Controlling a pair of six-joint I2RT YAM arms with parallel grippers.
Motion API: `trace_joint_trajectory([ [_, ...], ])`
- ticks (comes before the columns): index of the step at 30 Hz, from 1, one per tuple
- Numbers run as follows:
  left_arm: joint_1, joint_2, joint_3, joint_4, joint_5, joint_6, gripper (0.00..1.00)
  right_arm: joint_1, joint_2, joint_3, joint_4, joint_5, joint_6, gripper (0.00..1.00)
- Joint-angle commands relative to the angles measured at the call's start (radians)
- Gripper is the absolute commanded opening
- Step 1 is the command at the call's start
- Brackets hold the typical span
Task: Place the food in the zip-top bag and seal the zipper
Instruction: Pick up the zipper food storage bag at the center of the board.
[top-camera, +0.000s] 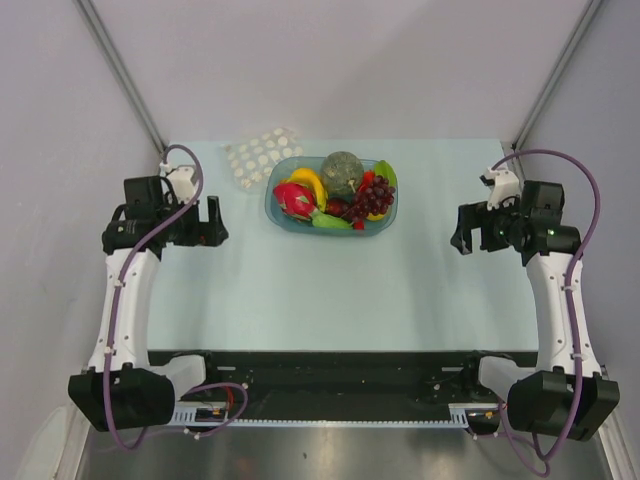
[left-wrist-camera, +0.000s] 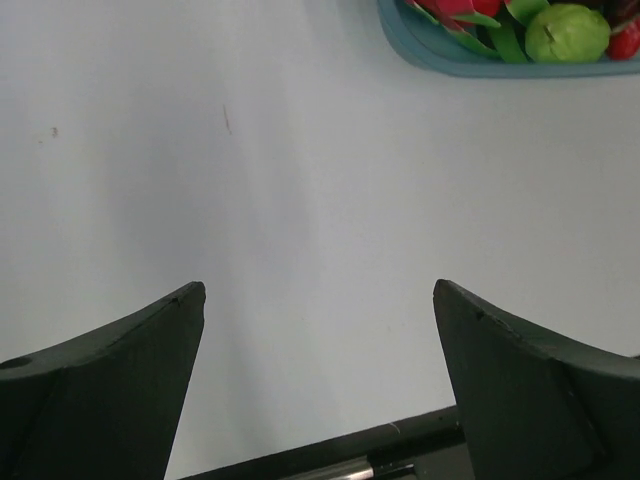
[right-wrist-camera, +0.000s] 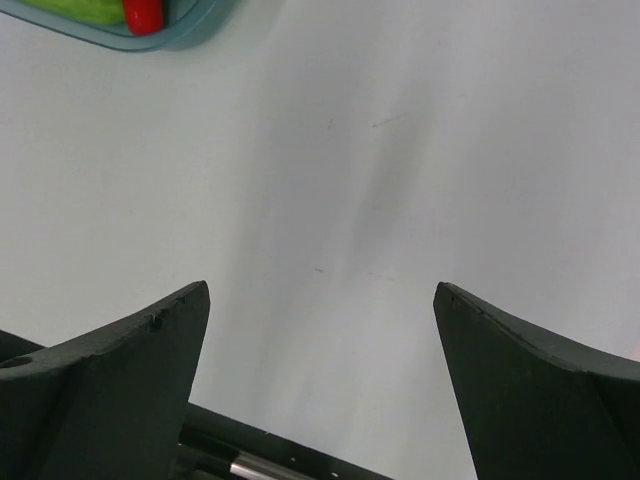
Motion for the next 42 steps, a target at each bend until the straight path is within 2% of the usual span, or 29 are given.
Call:
trace_joint_trajectory([
  [1,0.003,0.025,0.058,0.145,-0.111,-0.113,1.0,0.002,0.018,0.035,-0.025,0.01,0.069,1.0],
  [6,0.003,0.101,0.119,0.216,-0.146,-0.07,1.0,0.007,0.026,0.018,0.006,0.001,0.114,1.0],
  [8,0.003,0.17,0.16,0.236,-0.134,-0.032,1.0,0.01,0.034,0.01,0.016,0.008,0.129,1.0],
  [11,0.002,0.309,0.229,0.259,-0.12,-0.059,1.0,0.002,0.053,0.004,0.027,-0.005,0.138,1.0],
  [16,0.003,0.535,0.319,0.332,-0.037,-0.206,1.0,-0.012,0.077,0.026,0.029,0.004,0.146,1.0],
  [21,0.005,0.736,0.333,0.562,0.129,-0.369,1.0,-0.021,0.109,0.043,0.03,-0.002,0.149,1.0],
  [25,0.005,0.83,0.287,0.812,0.194,-0.467,1.0,-0.03,0.13,0.053,0.026,-0.013,0.149,1.0],
  [28,0.008,0.914,0.299,0.927,0.211,-0.504,1.0,-0.036,0.152,0.059,0.021,-0.012,0.14,1.0],
  [36,0.04,1.175,0.486,1.004,0.221,-0.642,1.0,-0.038,0.219,0.084,0.013,0.015,0.108,1.0],
  [39,0.048,1.253,0.561,1.044,0.273,-0.725,1.0,-0.036,0.233,0.113,0.012,-0.002,0.108,1.0],
  [42,0.05,1.275,0.563,1.148,0.312,-0.771,0.91,-0.03,0.221,0.124,0.03,-0.022,0.111,1.0],
])
